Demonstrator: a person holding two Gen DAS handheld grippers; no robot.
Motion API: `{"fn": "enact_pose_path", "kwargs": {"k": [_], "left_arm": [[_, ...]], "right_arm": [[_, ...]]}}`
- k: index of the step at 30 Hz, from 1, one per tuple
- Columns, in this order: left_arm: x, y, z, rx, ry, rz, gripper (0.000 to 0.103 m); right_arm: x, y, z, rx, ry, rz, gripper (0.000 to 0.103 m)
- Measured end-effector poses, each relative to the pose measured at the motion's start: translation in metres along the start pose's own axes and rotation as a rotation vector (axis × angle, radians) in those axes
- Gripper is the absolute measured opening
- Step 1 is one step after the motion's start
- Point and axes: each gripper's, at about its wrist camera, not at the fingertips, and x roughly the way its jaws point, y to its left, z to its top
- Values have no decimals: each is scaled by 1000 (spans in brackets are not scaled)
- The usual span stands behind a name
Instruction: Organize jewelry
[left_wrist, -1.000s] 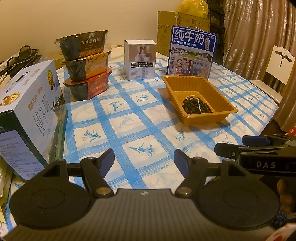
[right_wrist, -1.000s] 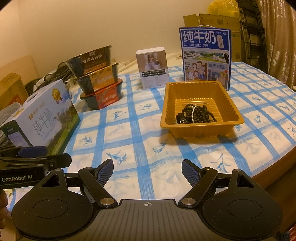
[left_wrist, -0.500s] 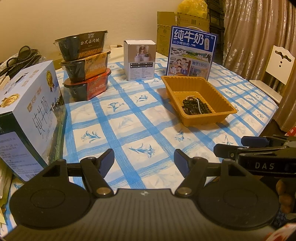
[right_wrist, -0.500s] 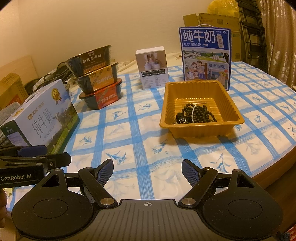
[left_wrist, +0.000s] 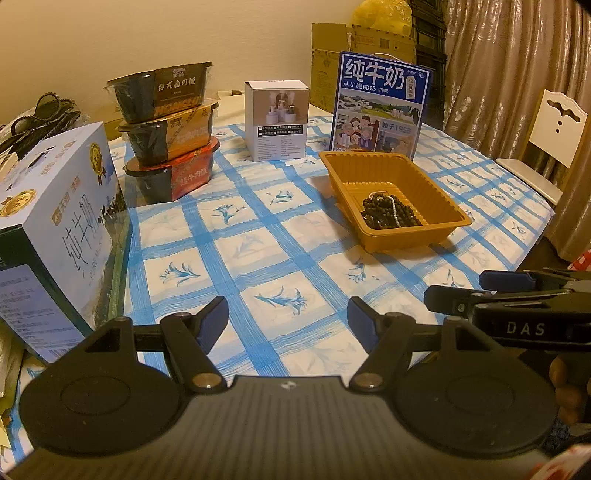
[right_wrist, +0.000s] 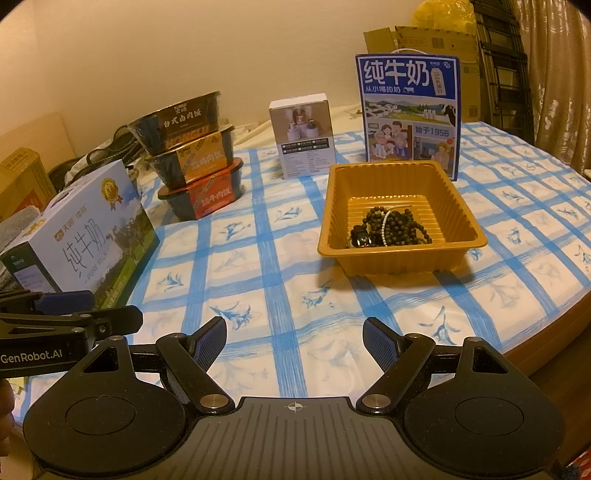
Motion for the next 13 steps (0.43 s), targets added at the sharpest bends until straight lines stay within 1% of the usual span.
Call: {"fn": "enact_pose_path", "kwargs": {"k": [13], "left_arm": [[6, -2, 3, 5, -4, -14, 69]], "right_arm": [[4, -1, -1, 4, 1, -3, 81]]}}
